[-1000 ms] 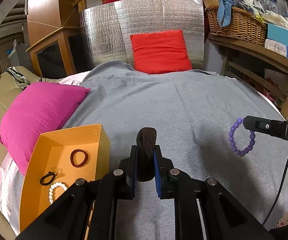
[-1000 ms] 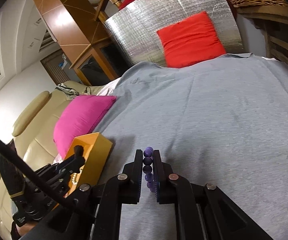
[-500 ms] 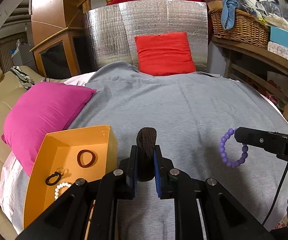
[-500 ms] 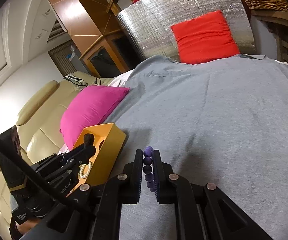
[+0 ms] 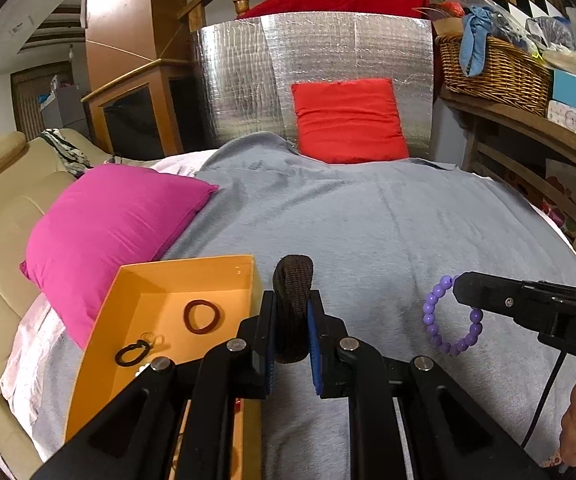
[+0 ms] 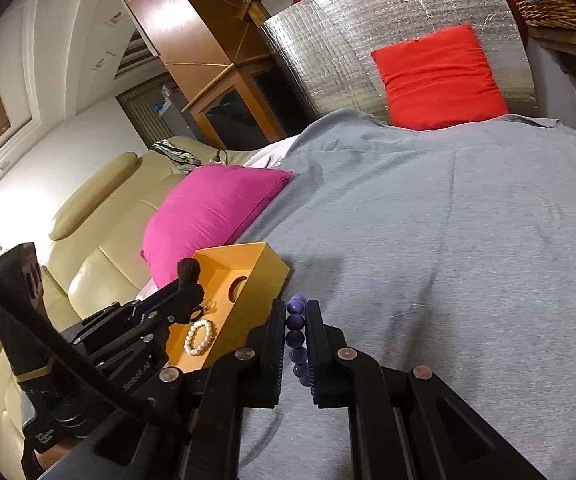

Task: Organize jewelry
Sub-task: 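Lift and carry the purple bracelet and black washer toward the orange box, then lower both items into the orange box and open both tools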

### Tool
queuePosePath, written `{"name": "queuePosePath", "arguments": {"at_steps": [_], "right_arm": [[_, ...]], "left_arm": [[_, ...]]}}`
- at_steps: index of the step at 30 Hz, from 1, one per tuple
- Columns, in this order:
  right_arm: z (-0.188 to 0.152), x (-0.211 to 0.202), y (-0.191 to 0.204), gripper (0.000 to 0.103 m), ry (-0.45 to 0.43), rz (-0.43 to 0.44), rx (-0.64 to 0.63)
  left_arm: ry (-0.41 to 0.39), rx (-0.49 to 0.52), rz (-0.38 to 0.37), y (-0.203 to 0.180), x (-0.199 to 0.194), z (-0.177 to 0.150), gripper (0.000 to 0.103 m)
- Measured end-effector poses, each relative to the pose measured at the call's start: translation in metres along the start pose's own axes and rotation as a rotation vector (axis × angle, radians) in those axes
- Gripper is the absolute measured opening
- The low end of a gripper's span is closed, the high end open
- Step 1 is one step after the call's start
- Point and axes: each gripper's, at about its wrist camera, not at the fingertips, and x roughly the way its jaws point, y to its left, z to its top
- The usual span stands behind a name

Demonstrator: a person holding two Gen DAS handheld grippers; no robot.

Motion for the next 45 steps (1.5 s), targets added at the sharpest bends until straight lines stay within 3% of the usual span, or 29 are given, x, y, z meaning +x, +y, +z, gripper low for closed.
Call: {"name": "queuePosePath", "arguments": {"at_steps": [7, 14, 23, 33, 45], "right_arm": [[0.0, -0.003, 0.008, 0.011, -0.027, 0.018, 0.026], [-0.016, -0.002, 0.064, 0.011, -0.025, 0.12, -0.006], [-0.059, 0.025, 0.13, 0.011, 0.091, 0.28, -0.046], [-0.099, 0.075, 0.152, 0.011, 0.258, 0.31, -0.105], [-0.109, 0.091, 0.161, 0.011, 0.311, 0.323, -0.137]], "left_arm": [[-0.017, -0.023, 0.067, 0.027, -0.029, -0.007, 0.015], [-0.002, -0.018, 0.199, 0.075, -0.064, -0.034, 0.015], [0.075, -0.053, 0.318, 0.13, -0.084, -0.079, 0.015], [0.156, -0.066, 0.344, 0.146, -0.068, -0.112, 0.015], [0.206, -0.087, 0.353, 0.157, -0.052, -0.129, 0.015]]}}
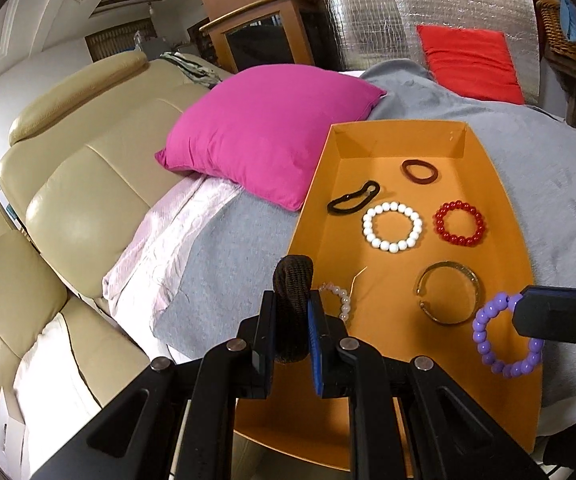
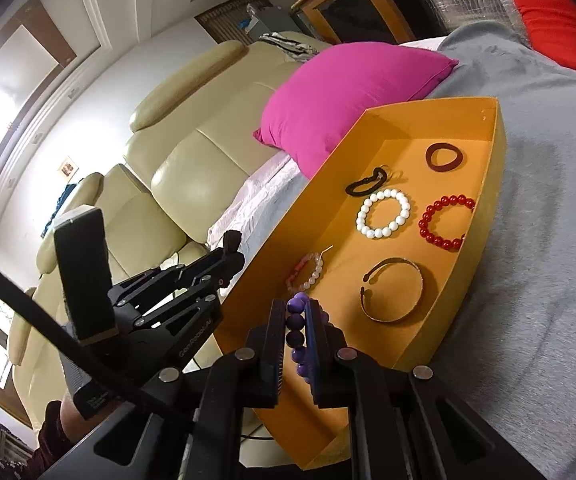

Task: Organize jewelry
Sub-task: 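Lower both items into the orange box and open both tools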

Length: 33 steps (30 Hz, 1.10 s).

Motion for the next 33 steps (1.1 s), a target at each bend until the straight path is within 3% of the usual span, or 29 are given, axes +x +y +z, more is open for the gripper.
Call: {"name": "queuePosePath", "arguments": {"at_steps": [33], "right_arm": [[-0.013, 0.026, 0.001, 0.011, 0.131, -0.027, -0.04]], "left_arm": [[0.105, 0.0, -0.005, -0.004, 0.037, -0.019, 0.015]]}}
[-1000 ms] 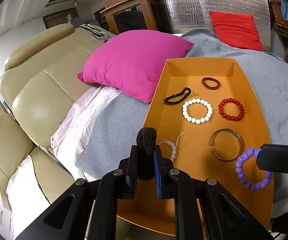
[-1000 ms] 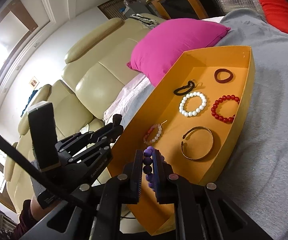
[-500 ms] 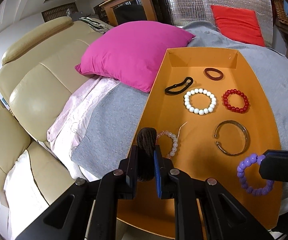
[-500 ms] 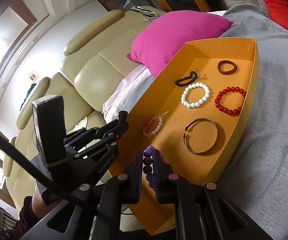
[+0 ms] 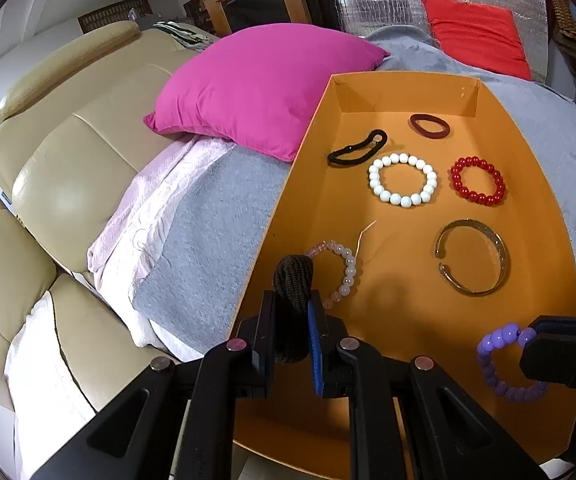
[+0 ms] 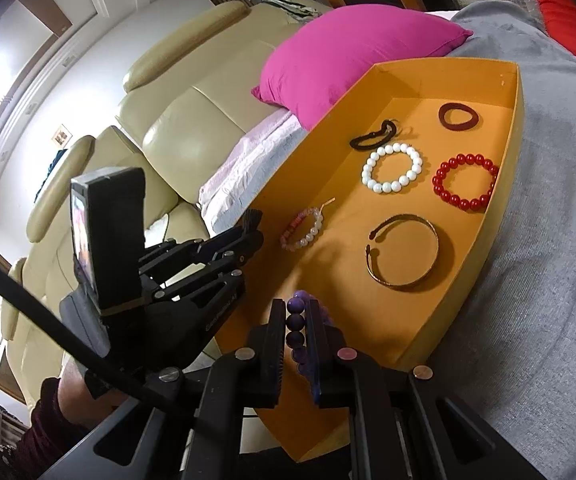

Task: Organize jewelry
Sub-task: 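Lower both items into the orange box and open both tools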

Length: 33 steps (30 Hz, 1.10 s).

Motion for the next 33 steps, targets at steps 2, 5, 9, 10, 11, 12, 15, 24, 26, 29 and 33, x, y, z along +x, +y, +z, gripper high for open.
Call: {"name": "queuePosePath", "arguments": {"at_steps": [2, 5, 9, 10, 11, 12, 15, 24, 26, 29, 33], "right_arm": [[0.0, 0.002, -0.001, 0.011, 0.008, -0.005, 0.0], [-0.001, 0.004, -0.002, 0.011, 0.017, -0.014, 0.0], [-0.001, 0.007, -0.002, 0.011, 0.03, -0.023, -0.003], [-0.002, 0.007, -0.001, 0.011, 0.031, -0.028, -0.007], [-0.002, 0.008, -0.001, 0.011, 0.034, -0.035, -0.011], [-0.002, 0.008, -0.002, 0.011, 0.035, -0.039, -0.011], [-0.002, 0.008, -0.005, 0.011, 0.039, -0.051, -0.008], [-0.001, 0.005, -0.009, 0.011, 0.03, -0.076, -0.012], [-0.001, 0.004, -0.011, 0.011, 0.03, -0.087, -0.007], [-0.001, 0.004, -0.014, 0.011, 0.029, -0.08, 0.009], [-0.001, 0.002, -0.014, 0.011, 0.026, -0.089, 0.003]], "left_arm": [[0.009, 0.001, -0.006, 0.0, 0.003, -0.001, 0.015], [0.028, 0.004, -0.017, -0.002, 0.007, -0.004, 0.015], [0.049, 0.011, -0.038, -0.005, 0.013, -0.007, 0.015], [0.054, 0.012, -0.041, -0.006, 0.014, -0.008, 0.015], [0.058, 0.013, -0.043, -0.007, 0.015, -0.009, 0.015], [0.061, 0.013, -0.044, -0.007, 0.016, -0.009, 0.015], [0.069, 0.016, -0.043, -0.009, 0.019, -0.011, 0.015], [0.086, 0.028, -0.039, -0.016, 0.023, -0.012, 0.018], [0.088, 0.034, -0.036, -0.018, 0.024, -0.012, 0.018], [0.088, 0.049, -0.029, -0.021, 0.025, -0.012, 0.02], [0.085, 0.059, -0.02, -0.023, 0.024, -0.012, 0.026]]}}
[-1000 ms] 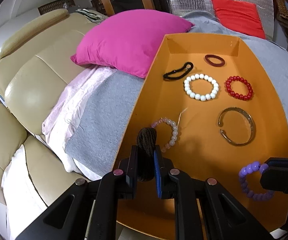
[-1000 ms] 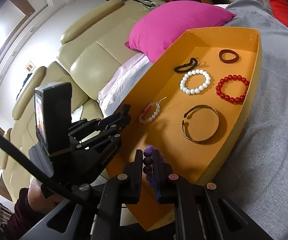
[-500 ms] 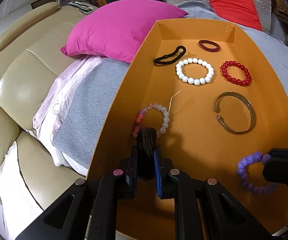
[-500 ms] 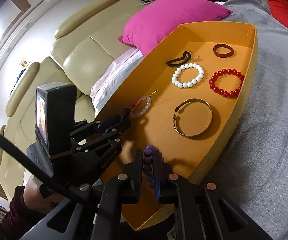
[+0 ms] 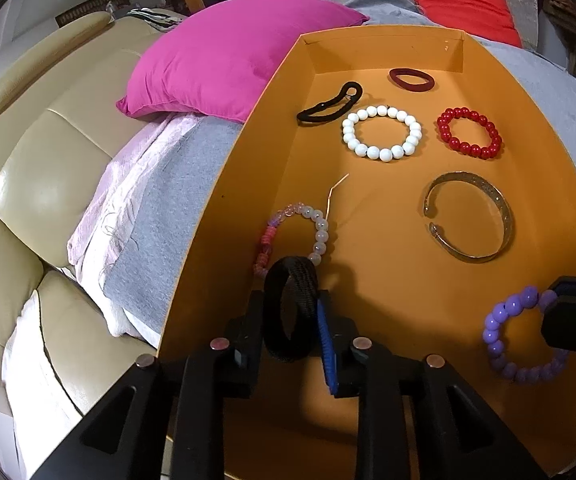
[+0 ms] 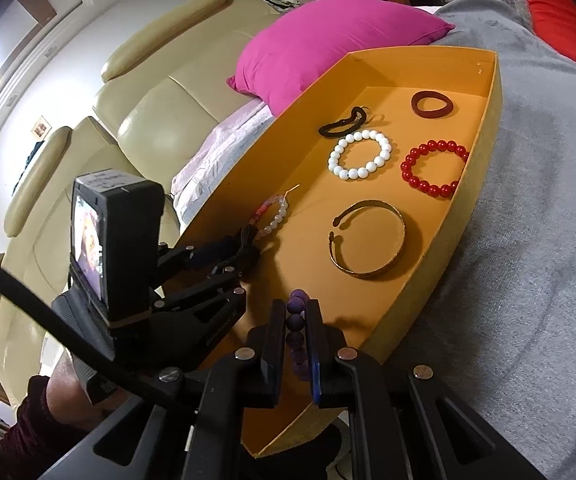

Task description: Organize jewelry

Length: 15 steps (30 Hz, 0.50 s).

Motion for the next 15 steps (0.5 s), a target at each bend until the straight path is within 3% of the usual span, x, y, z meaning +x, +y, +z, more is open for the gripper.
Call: {"name": "queuePosePath", "arguments": {"at_steps": [4, 8, 15], "right_arm": [[0.0007, -0.0013, -0.0013, 0.012, -0.002, 0.0, 0.008], [0.001, -0.003, -0.0031, 0.013, -0.002, 0.006, 0.018], [0.0016, -0.0052, -0.0054, 0.013, -0.002, 0.017, 0.033]], "left_arm": [[0.003, -0.002, 0.005, 0.0008, 0.0003, 0.0004, 0.029], [0.001, 0.0, 0.005, 0.0003, -0.0005, 0.0008, 0.039], [-0.005, 0.008, 0.003, -0.0024, -0.0045, 0.0027, 0.043]]}}
